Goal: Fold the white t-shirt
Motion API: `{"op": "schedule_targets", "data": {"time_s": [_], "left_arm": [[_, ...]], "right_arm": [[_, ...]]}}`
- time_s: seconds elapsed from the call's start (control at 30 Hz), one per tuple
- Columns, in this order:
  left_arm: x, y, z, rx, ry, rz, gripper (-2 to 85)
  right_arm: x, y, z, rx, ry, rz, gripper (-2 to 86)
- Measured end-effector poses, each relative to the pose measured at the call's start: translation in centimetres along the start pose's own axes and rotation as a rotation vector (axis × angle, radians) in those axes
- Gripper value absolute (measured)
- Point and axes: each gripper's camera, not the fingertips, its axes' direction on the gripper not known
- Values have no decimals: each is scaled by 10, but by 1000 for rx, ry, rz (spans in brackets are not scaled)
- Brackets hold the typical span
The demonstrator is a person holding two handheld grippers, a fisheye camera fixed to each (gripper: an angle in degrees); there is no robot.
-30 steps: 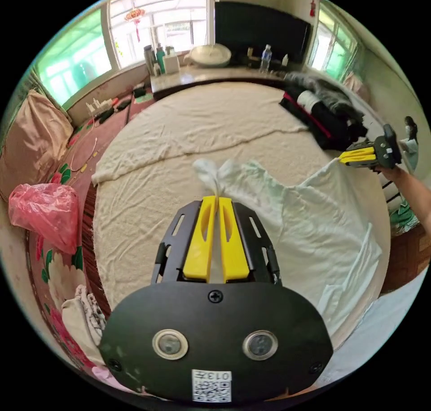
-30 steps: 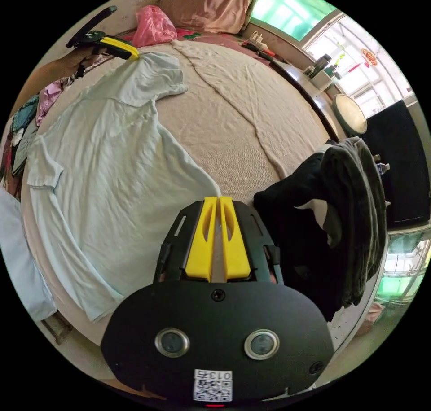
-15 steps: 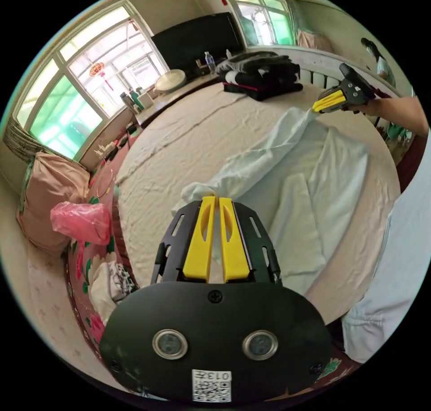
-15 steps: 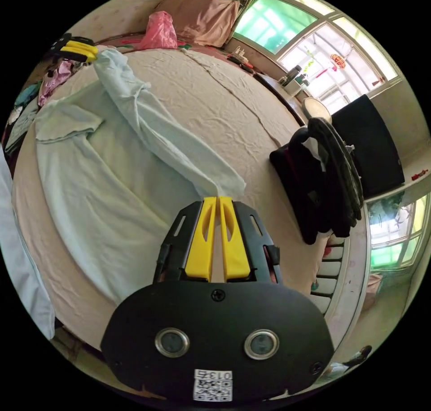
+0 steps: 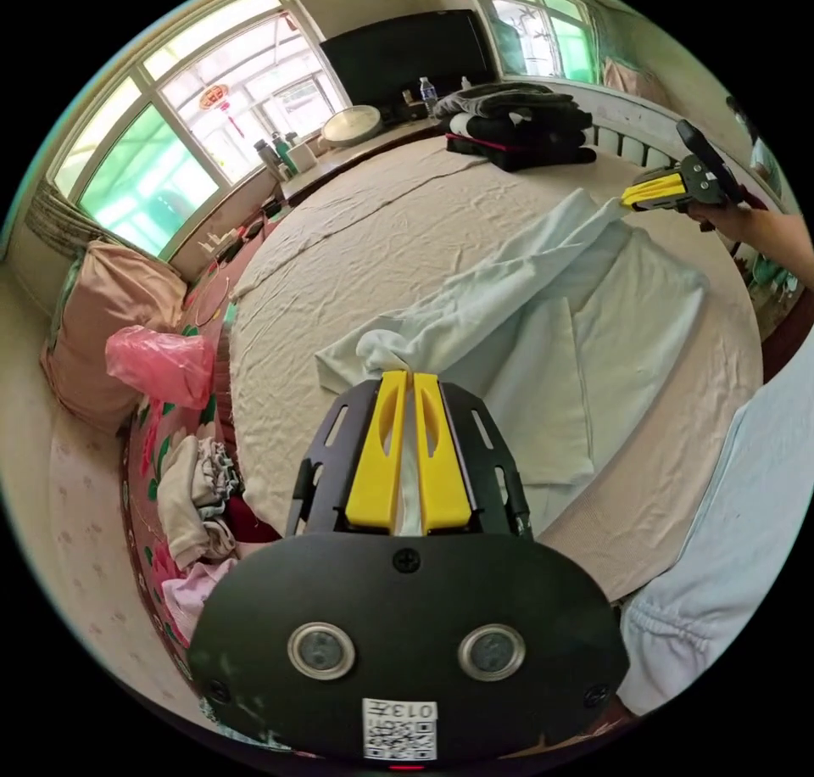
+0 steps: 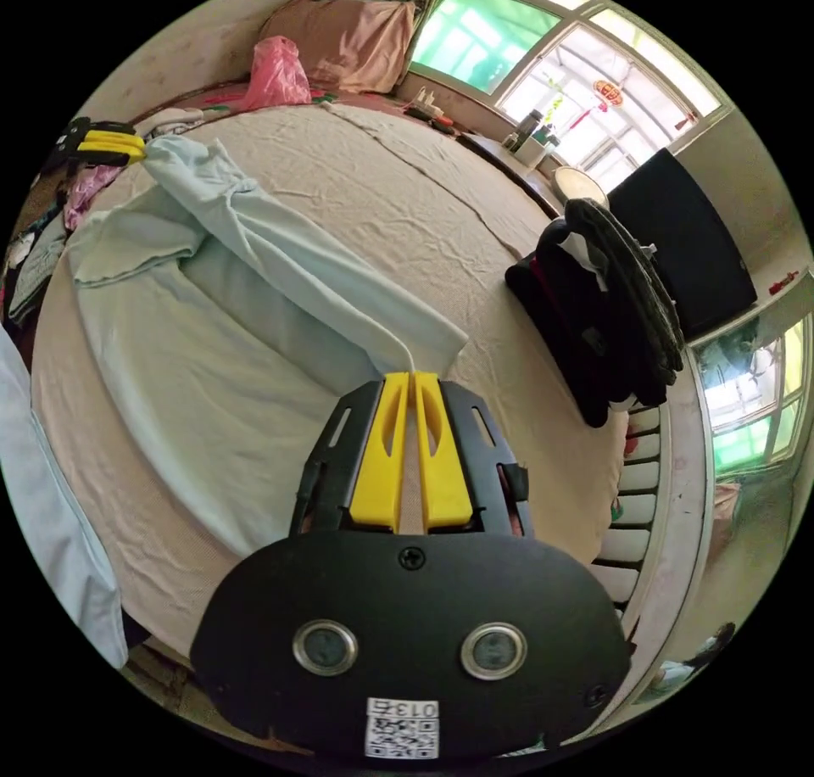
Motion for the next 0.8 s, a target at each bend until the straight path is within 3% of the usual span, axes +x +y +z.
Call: {"op": "schedule_targets", "data": {"time_s": [0.1,0.27,0.37,0.53,0.67,0.8], "left_arm": [[-6,2,19,-100,92,53,16],[-25,18,5,-181,210,158,79],[-68,25,-15,-147,253,53,103],[-139,-2,-11,-95,340,-89,110],[-175,-44,10,-76,469,-103,113],[-207,-68,22,-69,502,-99,113]], "right_arm": [[-5,7,21,-122,-109,-110,33],[27,14,-5,-136,-200,-80,84],[45,-5,-33,-17,-231,-14,86],[26,-93,-26,108,-457,-35,83],[-5,-168,26,-11,-649,-66,84],[-26,-195,53,-119,-661,-130,70]]}}
